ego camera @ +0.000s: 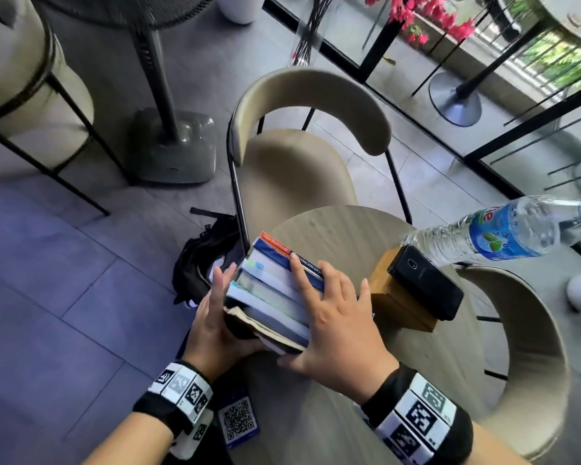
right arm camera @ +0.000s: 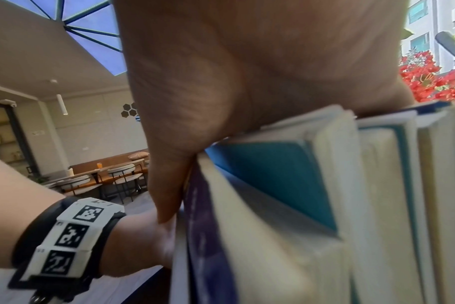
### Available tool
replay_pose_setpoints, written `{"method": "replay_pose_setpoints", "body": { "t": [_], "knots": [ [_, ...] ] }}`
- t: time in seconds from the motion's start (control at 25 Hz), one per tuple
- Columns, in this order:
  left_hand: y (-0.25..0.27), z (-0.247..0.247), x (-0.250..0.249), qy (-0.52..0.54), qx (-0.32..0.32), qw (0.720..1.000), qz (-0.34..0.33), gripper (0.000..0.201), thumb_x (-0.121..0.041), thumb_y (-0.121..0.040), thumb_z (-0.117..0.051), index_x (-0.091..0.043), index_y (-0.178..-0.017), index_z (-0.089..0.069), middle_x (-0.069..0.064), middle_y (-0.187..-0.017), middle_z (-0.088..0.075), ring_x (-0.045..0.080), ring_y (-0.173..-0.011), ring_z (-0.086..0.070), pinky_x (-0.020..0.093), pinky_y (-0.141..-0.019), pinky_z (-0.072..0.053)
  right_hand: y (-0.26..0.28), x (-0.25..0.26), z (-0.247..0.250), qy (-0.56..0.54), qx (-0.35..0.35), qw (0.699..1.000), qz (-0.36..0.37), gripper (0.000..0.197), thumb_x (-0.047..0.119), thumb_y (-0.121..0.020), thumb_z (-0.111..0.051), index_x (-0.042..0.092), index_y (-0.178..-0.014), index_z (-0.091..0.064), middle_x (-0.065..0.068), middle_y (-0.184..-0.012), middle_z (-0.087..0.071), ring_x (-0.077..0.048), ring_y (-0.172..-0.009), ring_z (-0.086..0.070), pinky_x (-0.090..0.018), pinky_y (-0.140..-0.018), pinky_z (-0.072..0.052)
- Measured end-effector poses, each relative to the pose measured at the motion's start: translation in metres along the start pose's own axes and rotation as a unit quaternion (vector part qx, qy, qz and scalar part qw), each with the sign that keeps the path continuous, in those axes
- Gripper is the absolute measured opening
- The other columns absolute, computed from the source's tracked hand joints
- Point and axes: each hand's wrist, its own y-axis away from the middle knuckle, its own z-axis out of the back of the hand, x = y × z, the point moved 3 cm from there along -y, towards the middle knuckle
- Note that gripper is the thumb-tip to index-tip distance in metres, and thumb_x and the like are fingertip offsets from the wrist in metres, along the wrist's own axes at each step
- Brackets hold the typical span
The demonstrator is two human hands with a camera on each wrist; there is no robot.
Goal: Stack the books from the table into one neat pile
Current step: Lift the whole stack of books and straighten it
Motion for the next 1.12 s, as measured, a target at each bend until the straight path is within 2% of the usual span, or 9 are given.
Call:
{"method": "replay_pose_setpoints", "body": {
  "t": [0.12, 0.28, 0.36, 0.48, 0.56, 0.64, 0.72, 0.92, 1.12],
  "knots": [
    [-0.005, 0.001, 0.007, -0.011, 0.012, 1.000, -0.011, 0.148, -0.081, -0.049, -0.079, -0.046, -0.154, 0.019, -0.023, -0.159, -0.031, 0.019, -0.138, -0.047, 0.047, -0.105, -0.044, 0.006, 0.007, -0.002, 0.006, 0.008, 1.000, -0.003, 0.137, 0.084, -0.055, -0.064, 0.045, -0.152, 0.025, -0.013, -0.159, -0.017, -0.036, -0.143, -0.024, -0.073, -0.114, -0.012],
    [-0.014, 0.001, 0.009, -0.057, 0.034, 0.998, -0.015, 0.154, -0.054, -0.044, -0.093, -0.059, -0.148, 0.019, -0.060, -0.143, -0.002, 0.014, -0.130, -0.033, 0.028, -0.106, -0.024, 0.010, 0.015, -0.012, 0.006, -0.007, 1.000, -0.005, 0.134, 0.071, -0.055, -0.069, 0.047, -0.153, 0.019, -0.012, -0.154, -0.022, -0.036, -0.138, -0.030, -0.067, -0.113, -0.020],
    [-0.017, 0.001, 0.015, -0.076, 0.043, 0.995, -0.037, 0.145, -0.066, -0.046, -0.085, -0.049, -0.155, 0.009, -0.053, -0.148, -0.006, 0.011, -0.133, -0.034, 0.017, -0.108, -0.018, 0.010, 0.015, -0.014, 0.007, -0.024, 1.000, 0.000, 0.131, 0.066, -0.055, -0.068, 0.046, -0.155, 0.014, -0.012, -0.150, -0.027, -0.035, -0.133, -0.034, -0.058, -0.110, -0.029],
    [-0.030, 0.010, 0.022, -0.073, 0.084, 0.992, -0.062, 0.142, -0.070, -0.050, -0.087, -0.033, -0.161, -0.005, -0.029, -0.160, -0.015, 0.002, -0.147, -0.025, 0.036, -0.121, -0.025, 0.010, 0.012, -0.015, 0.005, -0.034, 0.999, 0.004, 0.130, 0.063, -0.054, -0.068, 0.045, -0.156, 0.011, -0.011, -0.147, -0.030, -0.034, -0.128, -0.037, -0.053, -0.106, -0.033],
    [-0.046, 0.023, 0.011, -0.065, 0.122, 0.982, -0.128, 0.142, -0.059, -0.057, -0.090, -0.033, -0.161, 0.003, -0.008, -0.168, -0.014, 0.012, -0.154, -0.020, 0.043, -0.122, -0.029, 0.010, 0.011, -0.015, -0.001, -0.032, 0.999, 0.004, 0.130, 0.063, -0.055, -0.069, 0.045, -0.156, 0.011, -0.011, -0.148, -0.029, -0.035, -0.130, -0.036, -0.053, -0.107, -0.032],
    [-0.061, 0.032, -0.004, -0.065, 0.161, 0.964, -0.203, 0.139, -0.057, -0.064, -0.087, -0.032, -0.159, 0.012, 0.003, -0.170, -0.007, 0.020, -0.155, -0.019, 0.033, -0.122, -0.029, 0.009, 0.011, -0.013, -0.003, -0.028, 1.000, 0.008, 0.131, 0.063, -0.056, -0.070, 0.045, -0.155, 0.014, -0.011, -0.148, -0.028, -0.035, -0.131, -0.035, -0.054, -0.107, -0.032],
    [-0.071, 0.031, -0.012, -0.043, 0.197, 0.952, -0.230, 0.139, -0.061, -0.066, -0.084, -0.036, -0.158, 0.017, -0.004, -0.171, -0.004, 0.015, -0.154, -0.022, 0.025, -0.121, -0.029, 0.008, 0.008, -0.012, -0.005, -0.026, 1.000, 0.008, 0.132, 0.064, -0.056, -0.071, 0.045, -0.155, 0.016, -0.011, -0.149, -0.027, -0.034, -0.130, -0.035, -0.053, -0.107, -0.033],
    [-0.090, 0.030, -0.004, -0.065, 0.247, 0.935, -0.247, 0.150, -0.056, -0.061, -0.091, -0.032, -0.156, 0.022, 0.009, -0.169, -0.009, 0.028, -0.154, -0.023, 0.048, -0.120, -0.033, 0.004, 0.002, -0.012, -0.012, -0.029, 0.999, 0.006, 0.134, 0.065, -0.055, -0.072, 0.046, -0.155, 0.015, -0.009, -0.148, -0.027, -0.033, -0.129, -0.036, -0.052, -0.104, -0.035],
    [-0.106, 0.030, -0.009, -0.066, 0.261, 0.930, -0.251, 0.146, -0.059, -0.060, -0.086, -0.031, -0.157, 0.020, -0.014, -0.162, -0.018, 0.009, -0.150, -0.023, 0.031, -0.122, -0.026, 0.001, 0.001, -0.012, -0.011, -0.043, 0.999, -0.006, 0.133, 0.066, -0.054, -0.071, 0.046, -0.155, 0.014, -0.009, -0.147, -0.029, -0.033, -0.127, -0.038, -0.053, -0.101, -0.038]
  ]
}}
